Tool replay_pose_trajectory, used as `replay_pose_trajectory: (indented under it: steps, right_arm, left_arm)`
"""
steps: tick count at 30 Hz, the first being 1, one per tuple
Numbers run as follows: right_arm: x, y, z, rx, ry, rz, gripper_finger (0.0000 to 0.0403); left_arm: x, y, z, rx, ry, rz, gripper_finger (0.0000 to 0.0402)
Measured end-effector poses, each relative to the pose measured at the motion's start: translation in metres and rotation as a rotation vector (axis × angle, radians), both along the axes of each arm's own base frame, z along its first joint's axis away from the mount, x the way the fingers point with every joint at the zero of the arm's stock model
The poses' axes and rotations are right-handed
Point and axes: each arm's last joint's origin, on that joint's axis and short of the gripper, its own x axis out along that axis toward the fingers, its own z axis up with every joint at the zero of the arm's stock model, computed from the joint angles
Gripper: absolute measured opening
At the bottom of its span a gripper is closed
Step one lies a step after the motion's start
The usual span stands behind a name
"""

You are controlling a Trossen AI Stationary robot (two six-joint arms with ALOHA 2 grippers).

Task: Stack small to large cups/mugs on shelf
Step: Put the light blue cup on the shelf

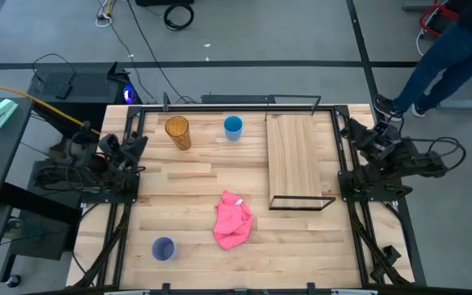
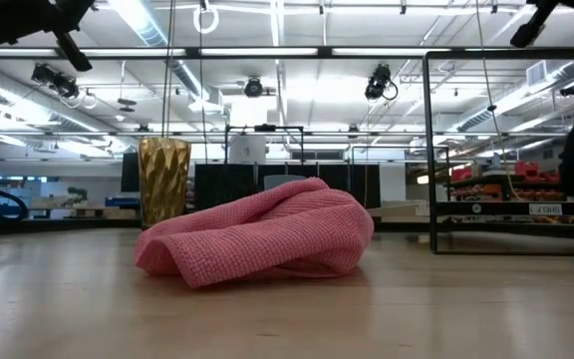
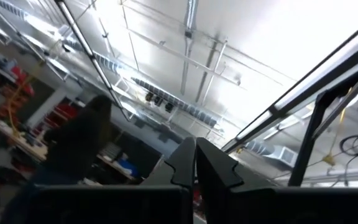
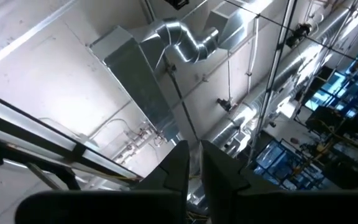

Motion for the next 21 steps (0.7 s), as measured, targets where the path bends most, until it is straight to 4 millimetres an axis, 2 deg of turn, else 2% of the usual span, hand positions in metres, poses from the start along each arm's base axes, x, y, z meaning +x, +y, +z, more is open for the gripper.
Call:
replay_pose_trajectory:
  steps: [6, 10, 16, 21]
  right_arm:
    - [0.008, 0.000, 0.023, -0.044, 0.083, -0.113, 0.0046]
    - [0.023, 0.000, 0.048, -0.054, 0.190, -0.162, 0.0046]
    - [0.049, -0.005, 0.093, -0.063, 0.558, -0.282, 0.0046]
    - [0.072, -0.017, 0.124, -0.010, 0.839, -0.369, 0.0046]
  left_arm:
    - [-0.001, 0.000, 0.001, 0.013, -0.004, 0.012, 0.0010]
    - [-0.001, 0.000, 0.001, 0.007, -0.007, 0.007, 0.0014]
    - [-0.001, 0.000, 0.001, 0.004, -0.008, 0.007, 0.0031]
    - [-0.001, 0.000, 0.001, 0.004, -0.007, 0.007, 0.0033]
